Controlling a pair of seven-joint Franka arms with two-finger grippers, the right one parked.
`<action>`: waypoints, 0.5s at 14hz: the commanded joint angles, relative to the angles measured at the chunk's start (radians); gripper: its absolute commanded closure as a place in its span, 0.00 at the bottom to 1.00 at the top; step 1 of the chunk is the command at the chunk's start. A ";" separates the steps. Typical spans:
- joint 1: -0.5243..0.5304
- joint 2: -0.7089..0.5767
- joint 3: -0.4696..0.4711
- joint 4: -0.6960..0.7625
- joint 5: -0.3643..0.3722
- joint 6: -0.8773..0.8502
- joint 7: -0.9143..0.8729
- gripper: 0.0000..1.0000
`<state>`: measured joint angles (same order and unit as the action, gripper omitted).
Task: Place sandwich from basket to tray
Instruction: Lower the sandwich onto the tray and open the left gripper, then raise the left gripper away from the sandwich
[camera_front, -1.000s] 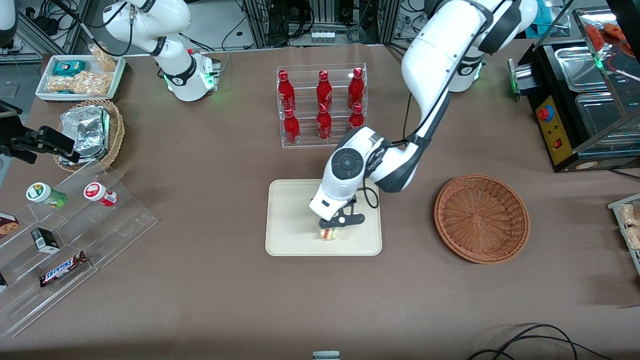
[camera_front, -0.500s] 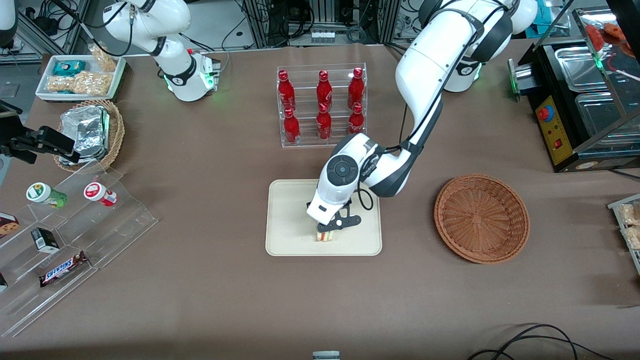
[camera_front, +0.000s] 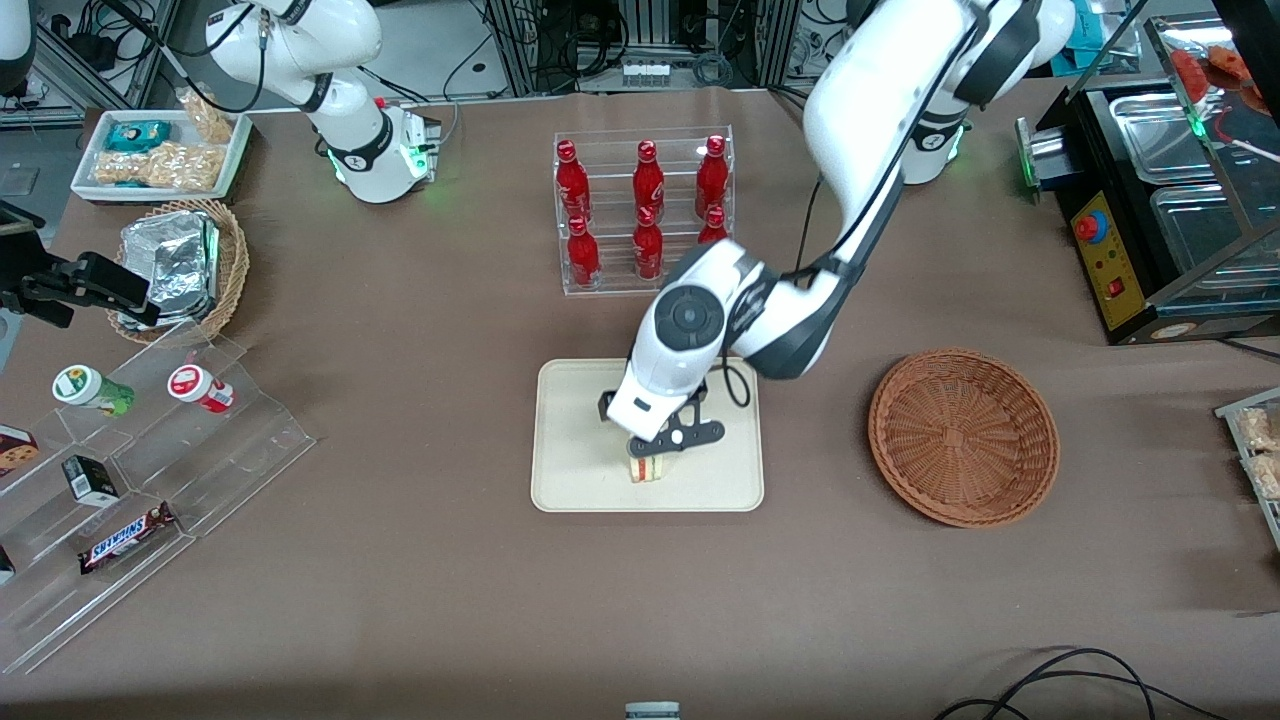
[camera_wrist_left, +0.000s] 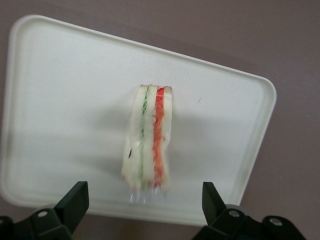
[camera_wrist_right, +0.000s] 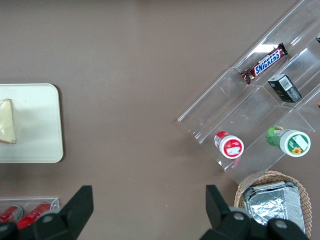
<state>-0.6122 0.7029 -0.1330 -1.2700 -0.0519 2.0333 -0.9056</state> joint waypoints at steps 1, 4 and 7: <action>0.008 -0.192 0.012 -0.106 0.042 -0.114 0.042 0.00; 0.040 -0.293 0.012 -0.155 0.106 -0.275 0.106 0.00; 0.133 -0.330 0.010 -0.164 0.095 -0.415 0.111 0.00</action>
<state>-0.5478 0.4103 -0.1172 -1.3881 0.0451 1.6710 -0.8262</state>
